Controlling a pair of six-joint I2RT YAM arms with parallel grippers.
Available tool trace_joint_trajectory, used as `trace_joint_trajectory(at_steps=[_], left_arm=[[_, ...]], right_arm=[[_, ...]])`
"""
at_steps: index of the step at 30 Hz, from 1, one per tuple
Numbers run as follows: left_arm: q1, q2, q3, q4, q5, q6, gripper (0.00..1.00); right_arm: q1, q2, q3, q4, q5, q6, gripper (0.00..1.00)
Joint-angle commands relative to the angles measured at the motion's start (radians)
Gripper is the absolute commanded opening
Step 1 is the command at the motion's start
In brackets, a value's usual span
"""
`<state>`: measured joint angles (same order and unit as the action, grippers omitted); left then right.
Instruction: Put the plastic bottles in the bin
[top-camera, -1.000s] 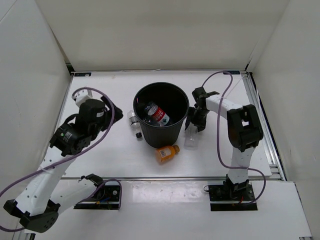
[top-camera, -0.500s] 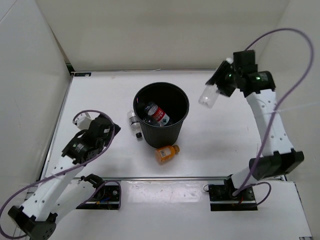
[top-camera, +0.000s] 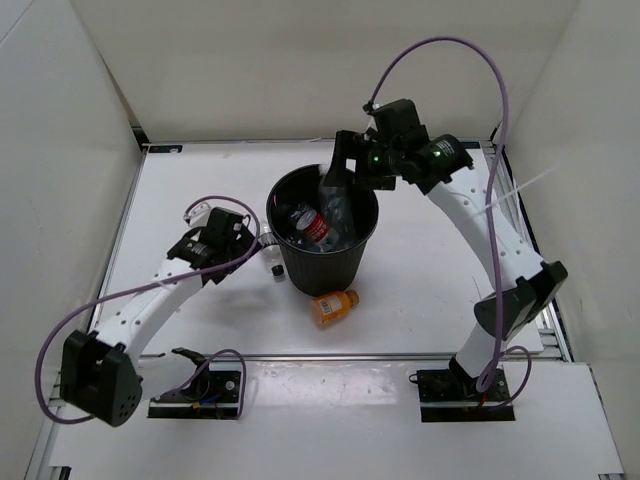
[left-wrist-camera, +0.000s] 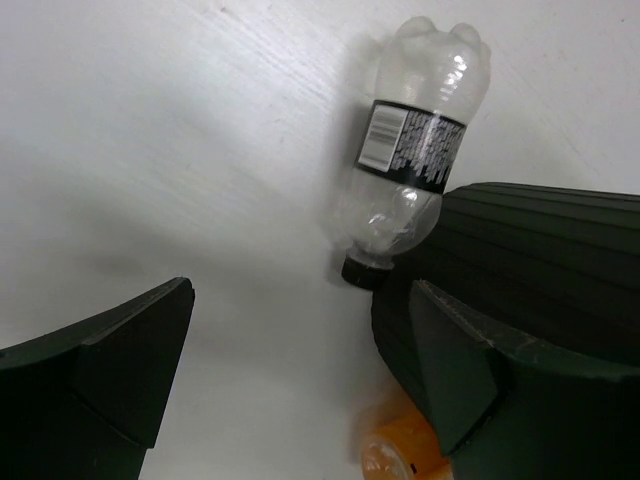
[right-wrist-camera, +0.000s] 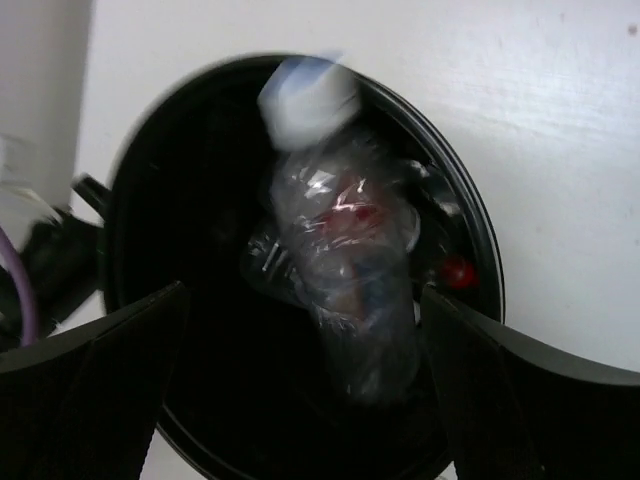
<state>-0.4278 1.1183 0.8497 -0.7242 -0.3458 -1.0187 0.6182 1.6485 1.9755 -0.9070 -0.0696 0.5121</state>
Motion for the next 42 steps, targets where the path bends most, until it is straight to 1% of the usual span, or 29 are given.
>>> trace_joint_trajectory(at_steps=[1, 6, 10, 13, 15, 17, 21, 23, 25, 26, 27, 28, 29, 30, 32, 33, 35, 36, 37, 38, 39, 41, 42], left_arm=[[0.041, 0.076, 0.071, 0.133, 0.112, 0.147, 1.0], [0.05, 0.247, 0.141, 0.221, 0.189, 0.232, 1.0], [0.05, 0.342, 0.182, 0.29, 0.223, 0.281, 1.0], [0.05, 0.434, 0.21, 0.29, 0.232, 0.325, 1.0], [0.05, 0.472, 0.219, 0.29, 0.232, 0.334, 1.0], [0.05, 0.523, 0.239, 0.301, 0.232, 0.335, 1.0], [0.05, 0.613, 0.27, 0.301, 0.254, 0.354, 1.0], [0.05, 0.666, 0.298, 0.301, 0.292, 0.364, 0.92], [0.05, 0.687, 0.298, 0.301, 0.327, 0.364, 0.81], [0.06, 0.687, 0.298, 0.301, 0.34, 0.364, 0.7], [0.06, 0.687, 0.298, 0.301, 0.34, 0.364, 0.62], [0.06, 0.675, 0.287, 0.301, 0.34, 0.364, 0.43], [0.06, 0.64, 0.264, 0.301, 0.326, 0.364, 0.32], [0.069, 0.614, 0.247, 0.301, 0.317, 0.355, 0.32], [0.078, 0.549, 0.213, 0.301, 0.291, 0.324, 0.35], [0.078, 0.47, 0.183, 0.301, 0.266, 0.324, 0.37], [0.089, 0.378, 0.163, 0.301, 0.232, 0.31, 0.37], [0.089, 0.276, 0.163, 0.284, 0.179, 0.298, 0.37], [0.089, 0.221, 0.163, 0.26, 0.15, 0.289, 0.39], [0.089, 0.168, 0.175, 0.259, 0.124, 0.273, 0.41], [0.089, 0.068, 0.201, 0.259, 0.084, 0.273, 0.43], [0.064, 0.003, 0.251, 0.259, 0.048, 0.258, 0.46], [0.055, -0.008, 0.29, 0.259, 0.048, 0.279, 0.47]], right_arm=[[0.003, -0.022, 0.104, -0.089, -0.016, -0.041, 1.0], [-0.006, -0.13, 0.114, -0.098, 0.031, -0.063, 1.0], [-0.006, -0.213, 0.05, -0.108, 0.031, -0.072, 1.0], [-0.017, -0.277, -0.038, -0.118, 0.031, -0.072, 1.0], [-0.038, -0.32, -0.087, -0.118, 0.004, -0.072, 1.0], [-0.038, -0.351, -0.107, -0.118, -0.005, -0.072, 1.0], [-0.084, -0.383, -0.145, -0.118, -0.016, -0.081, 1.0], [-0.098, -0.383, -0.158, -0.127, -0.042, -0.09, 1.0], [-0.11, -0.392, -0.17, -0.127, -0.042, -0.09, 1.0], [-0.121, -0.392, -0.179, -0.127, -0.042, -0.09, 1.0], [-0.13, -0.392, -0.179, -0.127, -0.042, -0.09, 1.0], [-0.13, -0.392, -0.179, -0.127, -0.051, -0.09, 1.0], [-0.139, -0.392, -0.179, -0.127, -0.052, -0.09, 1.0], [-0.14, -0.392, -0.188, -0.127, -0.067, -0.09, 1.0], [-0.149, -0.392, -0.199, -0.127, -0.067, -0.08, 1.0], [-0.149, -0.392, -0.199, -0.127, -0.076, -0.07, 1.0], [-0.149, -0.392, -0.228, -0.127, -0.076, -0.07, 1.0], [-0.158, -0.392, -0.237, -0.127, -0.076, -0.061, 1.0], [-0.158, -0.401, -0.251, -0.127, -0.076, -0.061, 1.0], [-0.167, -0.415, -0.286, -0.127, -0.076, -0.049, 1.0], [-0.167, -0.432, -0.309, -0.118, -0.076, -0.049, 1.0], [-0.176, -0.453, -0.365, -0.109, -0.087, -0.038, 1.0], [-0.186, -0.463, -0.416, -0.096, -0.087, -0.029, 1.0]])
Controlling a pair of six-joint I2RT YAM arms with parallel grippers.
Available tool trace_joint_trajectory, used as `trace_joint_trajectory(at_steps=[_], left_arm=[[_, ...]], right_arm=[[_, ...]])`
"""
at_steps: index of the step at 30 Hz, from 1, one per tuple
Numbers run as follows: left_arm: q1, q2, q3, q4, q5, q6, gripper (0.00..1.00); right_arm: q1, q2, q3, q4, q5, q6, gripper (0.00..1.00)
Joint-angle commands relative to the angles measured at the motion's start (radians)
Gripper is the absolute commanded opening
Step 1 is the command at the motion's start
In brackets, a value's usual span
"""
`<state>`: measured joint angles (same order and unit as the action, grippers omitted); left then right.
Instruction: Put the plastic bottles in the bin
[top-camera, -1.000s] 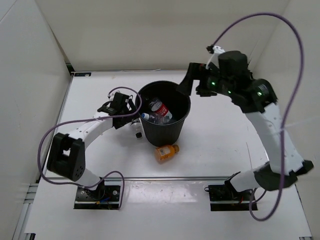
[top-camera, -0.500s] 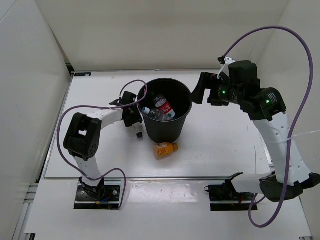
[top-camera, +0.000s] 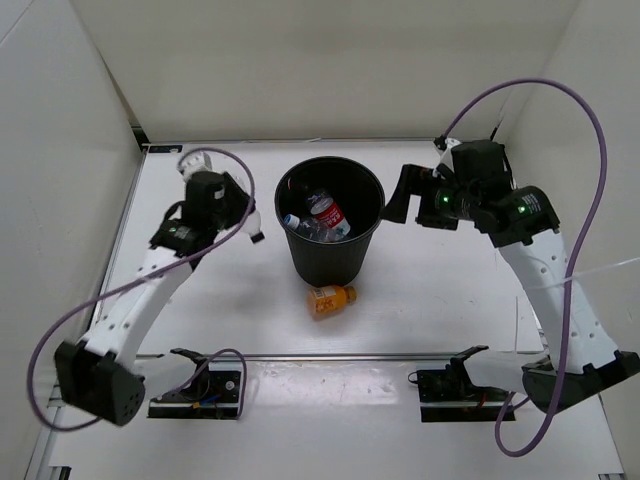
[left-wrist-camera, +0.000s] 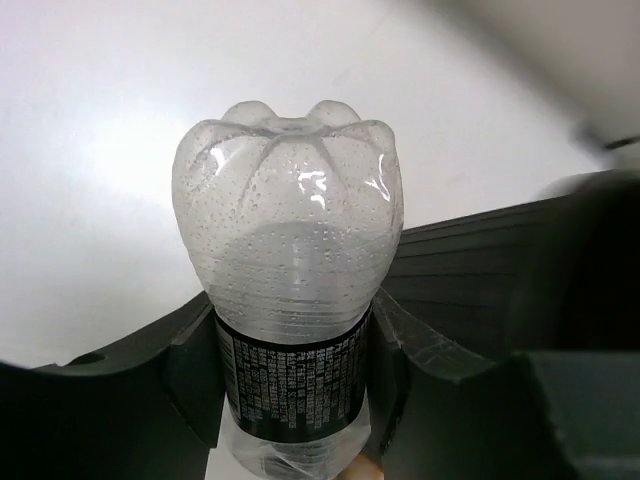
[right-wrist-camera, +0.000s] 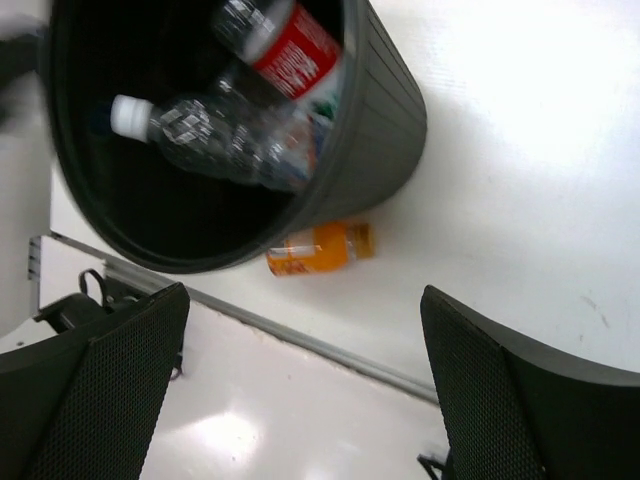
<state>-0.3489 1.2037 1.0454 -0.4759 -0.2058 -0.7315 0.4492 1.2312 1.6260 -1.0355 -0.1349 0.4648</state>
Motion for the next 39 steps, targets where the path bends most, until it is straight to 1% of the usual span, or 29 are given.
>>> trace_joint_trajectory(at_steps=[1, 3, 6, 7, 10, 13, 15, 16, 17, 18, 20, 21, 22, 23, 24, 25, 26, 27, 28, 29, 30, 31, 32, 33, 34, 35, 37, 38, 39], left_arm=[[-0.038, -0.081, 0.198, 0.011, -0.092, 0.026, 0.47], [-0.1, -0.021, 0.342, 0.011, -0.092, 0.112, 0.45], [-0.191, 0.08, 0.459, 0.031, -0.058, 0.207, 0.45], [-0.212, 0.156, 0.522, 0.031, -0.031, 0.227, 0.45], [-0.321, 0.279, 0.593, 0.031, -0.012, 0.312, 0.47], [-0.392, 0.322, 0.573, 0.031, -0.033, 0.327, 0.54], [-0.415, 0.313, 0.562, 0.031, -0.066, 0.327, 0.77], [-0.427, 0.294, 0.562, 0.031, -0.075, 0.327, 0.96], [-0.427, 0.278, 0.562, 0.022, -0.086, 0.336, 1.0], [-0.427, 0.261, 0.58, 0.022, -0.086, 0.351, 1.0], [-0.427, 0.205, 0.634, 0.022, -0.138, 0.372, 1.0], [-0.427, 0.185, 0.652, 0.022, -0.164, 0.392, 1.0], [-0.427, 0.165, 0.666, 0.022, -0.194, 0.402, 1.0], [-0.427, 0.125, 0.677, 0.013, -0.249, 0.411, 1.0], [-0.417, 0.103, 0.677, 0.013, -0.285, 0.422, 1.0], [-0.401, 0.08, 0.659, 0.013, -0.32, 0.422, 1.0], [-0.392, 0.03, 0.597, 0.013, -0.375, 0.434, 1.0], [-0.381, 0.001, 0.549, 0.013, -0.394, 0.434, 1.0], [-0.354, -0.028, 0.498, 0.013, -0.406, 0.434, 1.0], [-0.342, -0.089, 0.398, -0.022, -0.431, 0.419, 1.0], [-0.332, -0.119, 0.348, -0.045, -0.449, 0.399, 1.0], [-0.311, -0.147, 0.305, -0.079, -0.474, 0.326, 1.0], [-0.3, -0.197, 0.268, -0.126, -0.522, 0.27, 1.0], [-0.288, -0.22, 0.198, -0.224, -0.536, 0.224, 1.0], [-0.276, -0.242, 0.168, -0.278, -0.537, 0.183, 1.0], [-0.254, -0.259, 0.144, -0.332, -0.547, 0.091, 1.0], [-0.245, -0.305, 0.075, -0.438, -0.518, 0.046, 1.0], [-0.233, -0.315, 0.058, -0.463, -0.502, 0.017, 1.0], [-0.233, -0.326, 0.027, -0.48, -0.468, 0.017, 1.0]], right_arm=[[-0.017, -0.055, -0.09, 0.043, -0.022, 0.018, 1.0], [-0.026, -0.065, -0.145, 0.052, -0.032, 0.038, 1.0], [-0.026, -0.065, -0.192, 0.065, -0.045, 0.048, 1.0], [-0.035, -0.065, -0.205, 0.075, -0.045, 0.048, 1.0], [-0.035, -0.065, -0.241, 0.084, -0.045, 0.057, 1.0], [-0.035, -0.085, -0.265, 0.084, -0.045, 0.057, 1.0], [-0.035, -0.096, -0.29, 0.097, -0.064, 0.04, 1.0], [-0.035, -0.123, -0.301, 0.127, -0.08, 0.028, 1.0], [-0.023, -0.137, -0.316, 0.146, -0.094, 0.015, 1.0], [0.0, -0.157, -0.372, 0.169, -0.094, -0.012, 1.0], [0.058, -0.289, -0.507, 0.343, -0.077, -0.053, 1.0], [0.084, -0.352, -0.596, 0.426, -0.06, -0.125, 1.0], [0.112, -0.495, -0.683, 0.584, -0.024, -0.158, 1.0], [0.159, -0.572, -0.857, 0.671, 0.03, -0.205, 1.0], [0.178, -0.648, -0.946, 0.754, 0.031, -0.265, 1.0], [0.195, -0.78, -1.027, 0.828, 0.02, -0.323, 1.0], [0.218, -0.833, -1.096, 0.926, 0.005, -0.435, 1.0], [0.218, -0.869, -1.189, 0.946, -0.035, -0.489, 1.0], [0.232, -0.883, -1.206, 0.947, -0.086, -0.52, 1.0], [0.253, -0.865, -1.206, 0.918, -0.106, -0.561, 1.0], [0.27, -0.848, -1.224, 0.917, -0.147, -0.595, 0.98], [0.292, -0.816, -1.235, 0.917, -0.181, -0.615, 0.98], [0.348, -0.799, -1.249, 0.977, -0.181, -0.63, 0.98], [0.382, -0.78, -1.261, 1.0, -0.181, -0.652, 0.98], [0.414, -0.724, -1.27, 1.018, -0.157, -0.707, 0.98], [0.477, -0.69, -1.27, 1.035, -0.134, -0.735, 0.97], [0.537, -0.583, -1.281, 1.095, -0.098, -0.79, 0.95], [0.595, -0.547, -1.281, 1.126, -0.051, -0.822, 0.95], [0.617, -0.48, -1.292, 1.191, -0.036, -0.822, 0.95]])
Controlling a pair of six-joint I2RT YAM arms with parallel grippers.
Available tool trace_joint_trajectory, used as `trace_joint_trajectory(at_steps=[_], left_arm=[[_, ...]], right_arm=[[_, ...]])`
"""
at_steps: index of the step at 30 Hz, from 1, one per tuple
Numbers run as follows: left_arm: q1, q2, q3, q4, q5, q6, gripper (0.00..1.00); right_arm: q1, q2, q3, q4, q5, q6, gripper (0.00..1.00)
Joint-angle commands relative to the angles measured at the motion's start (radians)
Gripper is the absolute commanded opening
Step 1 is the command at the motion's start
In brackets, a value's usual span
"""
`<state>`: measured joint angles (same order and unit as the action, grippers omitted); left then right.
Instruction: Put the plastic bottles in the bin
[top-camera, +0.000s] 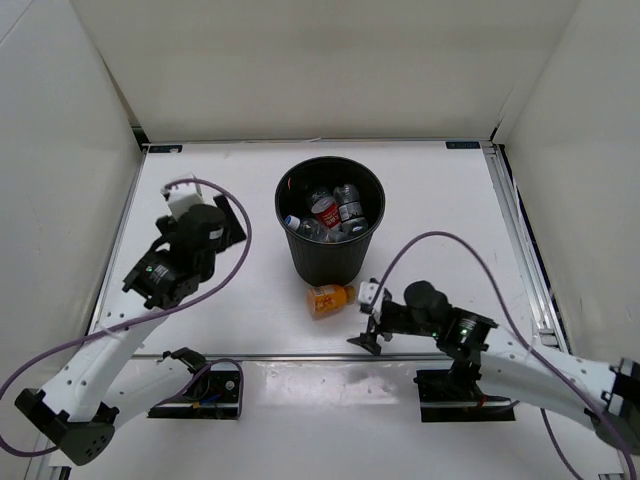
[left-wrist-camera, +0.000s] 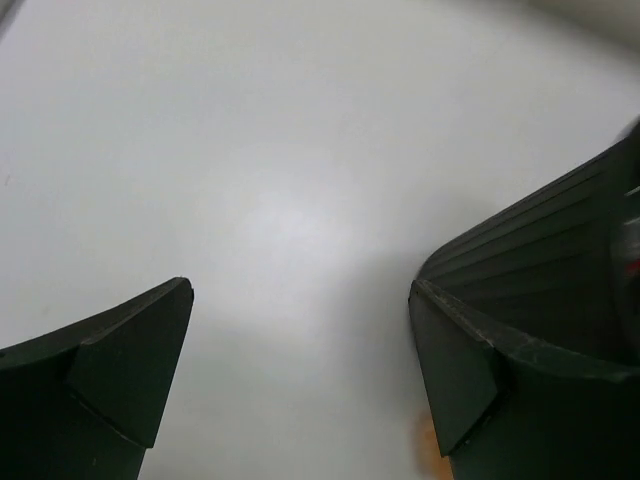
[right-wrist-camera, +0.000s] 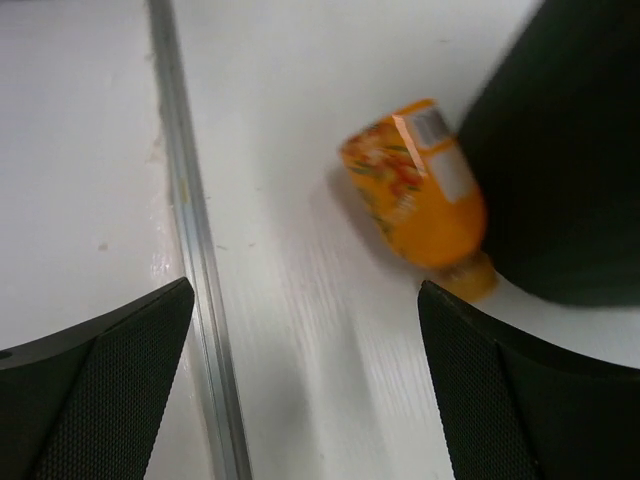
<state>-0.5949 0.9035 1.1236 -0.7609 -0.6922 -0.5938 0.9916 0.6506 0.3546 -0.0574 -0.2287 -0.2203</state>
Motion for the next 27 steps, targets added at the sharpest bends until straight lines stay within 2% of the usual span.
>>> trace_joint_trajectory(at_steps=[1, 5, 8, 11, 14, 20, 22, 25, 27], left_arm=[[0.014, -0.041, -0.062, -0.215, 0.032, -0.132, 1.0], [0.014, -0.064, -0.081, -0.293, 0.053, -0.141, 1.0], [0.014, -0.074, -0.081, -0.316, 0.053, -0.13, 1.0], [0.014, -0.074, -0.058, -0.348, 0.053, -0.121, 1.0], [0.014, -0.074, -0.047, -0.382, 0.053, -0.112, 1.0], [0.014, -0.092, -0.028, -0.414, 0.062, -0.112, 1.0], [0.014, -0.103, -0.028, -0.436, 0.062, -0.112, 1.0], [0.014, -0.112, -0.019, -0.459, 0.062, -0.112, 1.0], [0.014, -0.112, -0.01, -0.469, 0.062, -0.112, 1.0]], right_arm=[[0.09, 0.134, -0.02, 0.249, 0.058, -0.148, 0.95], [0.139, 0.315, 0.03, 0.372, 0.087, -0.148, 0.96], [0.15, 0.438, 0.099, 0.395, 0.198, -0.148, 0.99], [0.182, 0.562, 0.156, 0.422, 0.316, -0.29, 0.99], [0.162, 0.622, 0.195, 0.458, 0.276, -0.341, 0.99], [0.15, 0.767, 0.294, 0.505, 0.299, -0.427, 0.99], [0.128, 0.826, 0.349, 0.445, 0.299, -0.436, 0.99], [0.101, 0.897, 0.409, 0.377, 0.334, -0.355, 0.99], [0.068, 0.897, 0.419, 0.337, 0.281, -0.315, 0.99]])
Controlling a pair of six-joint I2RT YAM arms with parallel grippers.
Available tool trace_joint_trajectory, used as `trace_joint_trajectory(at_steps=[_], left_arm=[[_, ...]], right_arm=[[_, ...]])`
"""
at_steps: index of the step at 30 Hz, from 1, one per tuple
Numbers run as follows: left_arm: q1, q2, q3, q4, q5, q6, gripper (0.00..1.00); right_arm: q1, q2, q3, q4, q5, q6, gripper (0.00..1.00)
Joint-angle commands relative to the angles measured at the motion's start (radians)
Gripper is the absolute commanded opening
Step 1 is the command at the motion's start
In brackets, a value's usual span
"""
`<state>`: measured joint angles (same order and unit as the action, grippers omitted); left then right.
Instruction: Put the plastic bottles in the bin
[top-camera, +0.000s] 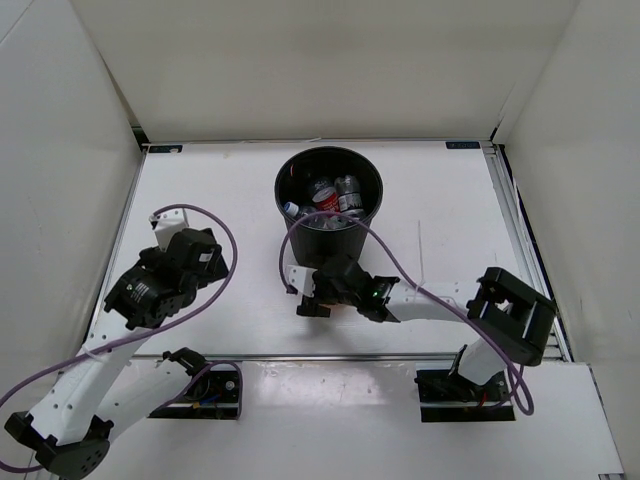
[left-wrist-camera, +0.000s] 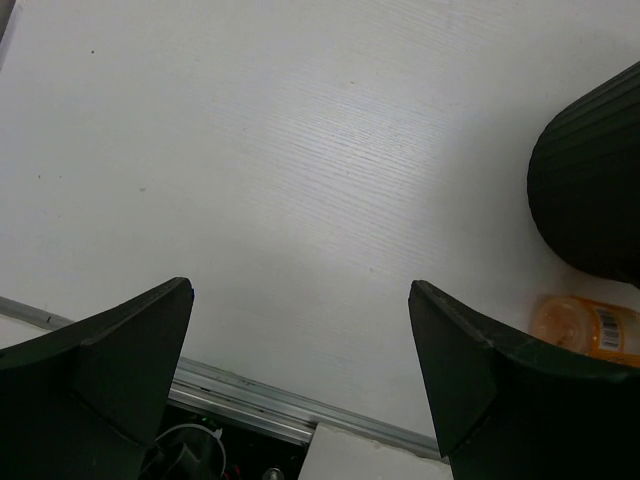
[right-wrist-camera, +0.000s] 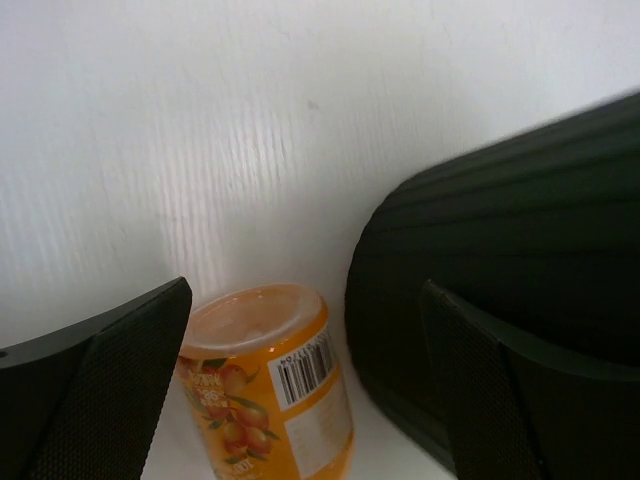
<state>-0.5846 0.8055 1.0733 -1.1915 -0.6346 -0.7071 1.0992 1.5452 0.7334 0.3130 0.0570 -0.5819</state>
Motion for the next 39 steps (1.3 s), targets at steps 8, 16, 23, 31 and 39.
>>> trace_joint_trajectory(at_steps=[8, 16, 23, 31, 39], left_arm=[[0.003, -0.084, 0.04, -0.072, 0.004, -0.043, 1.0], [0.003, -0.16, 0.02, -0.072, -0.014, -0.061, 1.0], [0.003, -0.17, -0.01, -0.072, -0.037, -0.083, 1.0], [0.003, -0.189, -0.09, 0.004, -0.019, -0.104, 1.0], [0.003, -0.15, -0.101, 0.038, -0.008, -0.086, 1.0]], right_arm=[[-0.079, 0.079, 0.077, -0.199, -0.224, 0.223, 0.89], [-0.079, 0.112, 0.1, -0.337, -0.31, 0.297, 0.69], [-0.038, -0.021, 0.127, -0.492, -0.356, 0.362, 0.25], [0.025, -0.197, 0.242, -0.665, -0.136, 0.445, 0.76], [0.025, -0.311, 0.365, -0.928, 0.139, 0.773, 0.83]])
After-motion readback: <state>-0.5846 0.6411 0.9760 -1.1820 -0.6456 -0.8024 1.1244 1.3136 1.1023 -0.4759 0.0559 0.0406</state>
